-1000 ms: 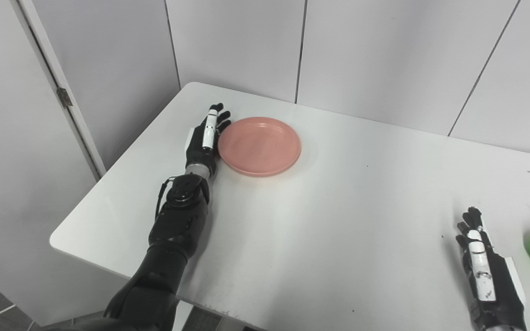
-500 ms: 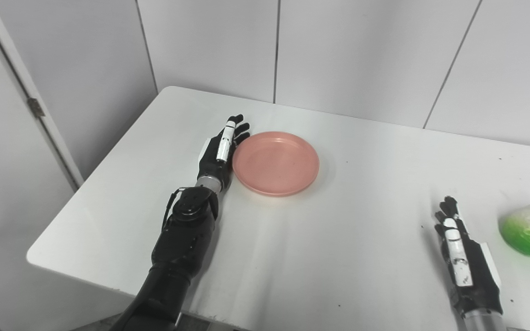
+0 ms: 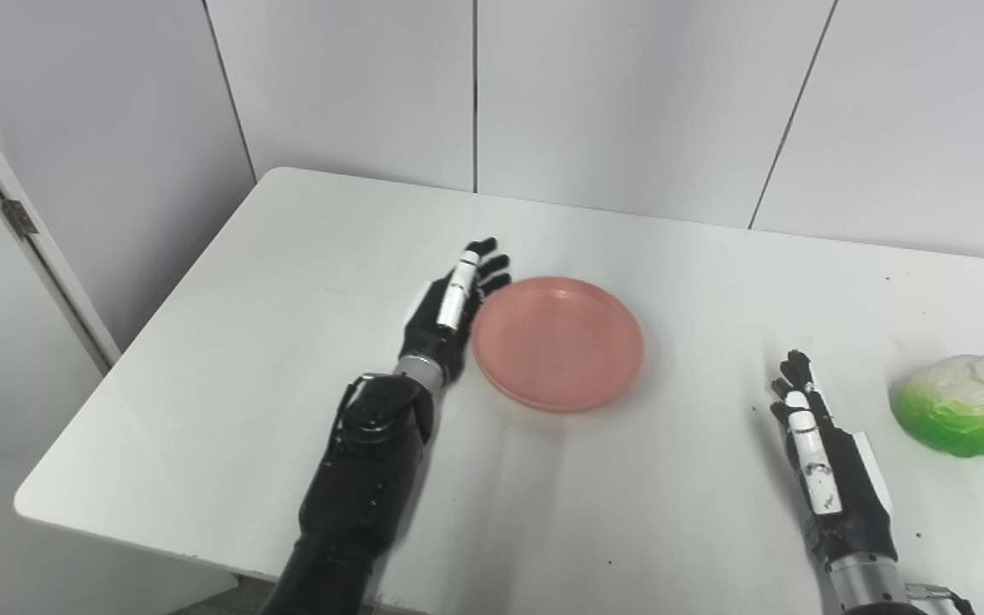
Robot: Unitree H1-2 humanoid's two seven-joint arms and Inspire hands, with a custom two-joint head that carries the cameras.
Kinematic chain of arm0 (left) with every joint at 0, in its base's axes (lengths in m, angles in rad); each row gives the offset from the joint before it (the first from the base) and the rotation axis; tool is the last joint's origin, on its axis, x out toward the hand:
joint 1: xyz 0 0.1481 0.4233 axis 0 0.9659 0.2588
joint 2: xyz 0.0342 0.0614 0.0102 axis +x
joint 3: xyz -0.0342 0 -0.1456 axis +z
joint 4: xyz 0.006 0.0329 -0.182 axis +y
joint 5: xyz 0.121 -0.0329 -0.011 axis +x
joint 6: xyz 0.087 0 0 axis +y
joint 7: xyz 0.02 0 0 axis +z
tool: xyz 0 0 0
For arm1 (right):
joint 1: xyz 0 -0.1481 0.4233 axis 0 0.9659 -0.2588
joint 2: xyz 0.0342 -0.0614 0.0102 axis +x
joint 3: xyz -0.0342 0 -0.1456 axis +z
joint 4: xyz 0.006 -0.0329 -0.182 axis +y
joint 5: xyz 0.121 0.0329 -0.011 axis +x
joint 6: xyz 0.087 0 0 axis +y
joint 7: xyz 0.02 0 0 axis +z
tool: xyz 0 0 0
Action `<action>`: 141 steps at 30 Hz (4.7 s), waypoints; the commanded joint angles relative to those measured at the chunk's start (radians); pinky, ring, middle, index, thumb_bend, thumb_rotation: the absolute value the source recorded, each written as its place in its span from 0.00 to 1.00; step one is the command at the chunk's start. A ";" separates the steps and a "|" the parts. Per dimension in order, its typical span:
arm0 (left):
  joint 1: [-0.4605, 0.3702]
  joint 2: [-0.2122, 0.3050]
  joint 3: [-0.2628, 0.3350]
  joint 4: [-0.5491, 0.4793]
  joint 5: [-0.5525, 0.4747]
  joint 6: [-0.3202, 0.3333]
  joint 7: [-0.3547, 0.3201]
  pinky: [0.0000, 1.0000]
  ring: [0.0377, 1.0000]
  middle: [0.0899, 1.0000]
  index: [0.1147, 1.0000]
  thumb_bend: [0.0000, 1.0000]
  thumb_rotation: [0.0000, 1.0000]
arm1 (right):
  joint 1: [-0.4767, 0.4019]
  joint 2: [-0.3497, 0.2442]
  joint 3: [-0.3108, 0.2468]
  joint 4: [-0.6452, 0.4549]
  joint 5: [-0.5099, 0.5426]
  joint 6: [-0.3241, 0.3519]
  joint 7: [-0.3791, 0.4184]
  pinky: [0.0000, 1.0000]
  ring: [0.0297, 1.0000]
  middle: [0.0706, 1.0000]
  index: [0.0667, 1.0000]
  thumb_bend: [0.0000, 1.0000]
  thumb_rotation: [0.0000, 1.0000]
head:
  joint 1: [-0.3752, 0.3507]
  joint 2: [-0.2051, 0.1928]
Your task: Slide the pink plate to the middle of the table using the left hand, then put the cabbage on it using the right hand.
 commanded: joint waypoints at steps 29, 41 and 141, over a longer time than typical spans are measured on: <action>0.122 -0.020 0.007 -0.063 -0.027 0.037 -0.107 0.91 0.91 0.91 0.90 0.43 1.00 | 0.004 0.048 0.037 -0.093 -0.118 0.012 -0.061 0.95 0.96 0.97 0.98 0.40 1.00 | -0.265 0.025; 0.109 0.020 0.030 -0.006 -0.050 0.009 -0.171 0.92 0.91 0.91 0.90 0.43 1.00 | -0.128 0.000 0.024 -0.340 -0.521 0.010 -0.162 0.84 0.90 0.93 0.95 0.73 0.97 | -0.518 -0.006; 0.078 0.161 0.100 0.145 -0.180 -0.030 -0.360 0.91 0.89 0.89 0.89 0.42 1.00 | -0.347 -0.390 -0.059 0.202 -0.472 0.401 0.043 0.85 0.97 1.00 1.00 1.00 0.45 | -0.748 -0.012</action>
